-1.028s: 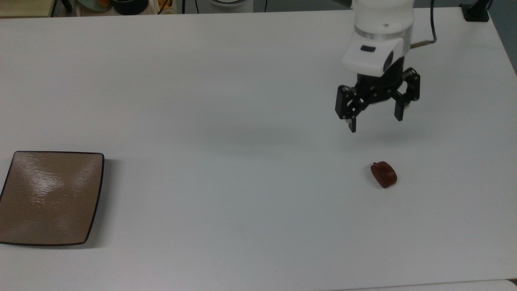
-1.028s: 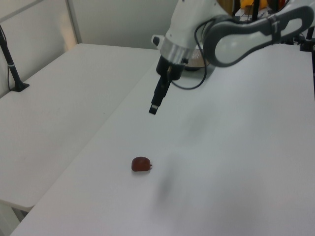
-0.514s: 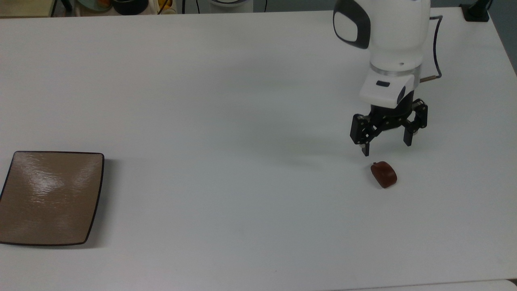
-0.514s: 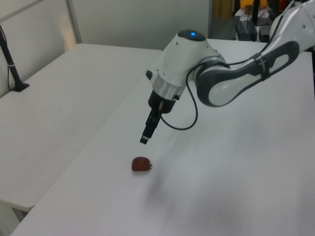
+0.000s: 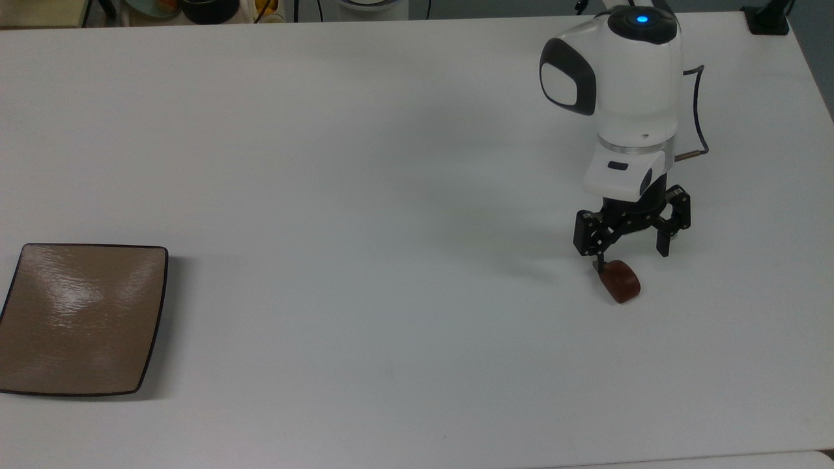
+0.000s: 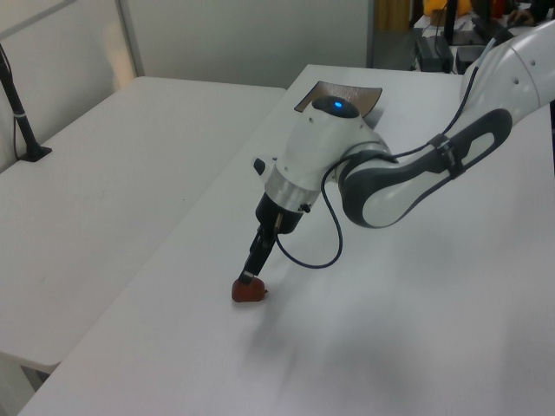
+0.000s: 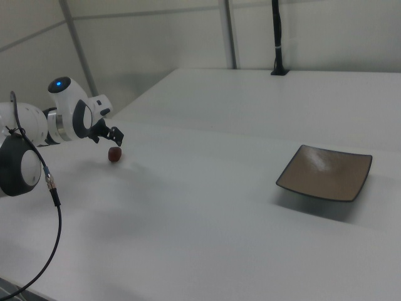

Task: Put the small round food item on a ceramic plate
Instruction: 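Close the gripper around the dark-red food item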

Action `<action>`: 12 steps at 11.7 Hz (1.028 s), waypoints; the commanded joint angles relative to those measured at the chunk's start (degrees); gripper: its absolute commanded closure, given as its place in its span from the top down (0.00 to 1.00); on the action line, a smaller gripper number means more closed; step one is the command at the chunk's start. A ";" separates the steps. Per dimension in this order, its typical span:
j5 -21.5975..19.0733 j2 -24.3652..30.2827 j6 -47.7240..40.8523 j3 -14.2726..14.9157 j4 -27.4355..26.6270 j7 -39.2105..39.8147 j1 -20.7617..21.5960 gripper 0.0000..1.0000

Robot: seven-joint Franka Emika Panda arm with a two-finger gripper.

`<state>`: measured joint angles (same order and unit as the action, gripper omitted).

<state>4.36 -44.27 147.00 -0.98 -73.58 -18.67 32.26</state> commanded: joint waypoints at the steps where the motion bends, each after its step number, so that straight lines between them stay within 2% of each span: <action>1: 2.22 -4.06 3.64 0.37 3.18 -1.81 0.44 1.00; 6: 5.74 -6.00 5.58 0.46 3.27 -2.60 0.44 0.98; 8: 5.74 -6.88 6.19 0.46 3.27 -2.60 0.44 0.84; 9: 5.74 -6.88 6.28 0.46 3.27 -2.69 0.44 0.66; 10: 5.74 -6.88 6.28 0.46 3.19 -3.21 0.44 0.64; 12: 5.74 -6.88 6.37 0.46 3.18 -4.36 0.44 0.40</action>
<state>8.76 -50.37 152.27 -0.98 -71.64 -20.02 32.34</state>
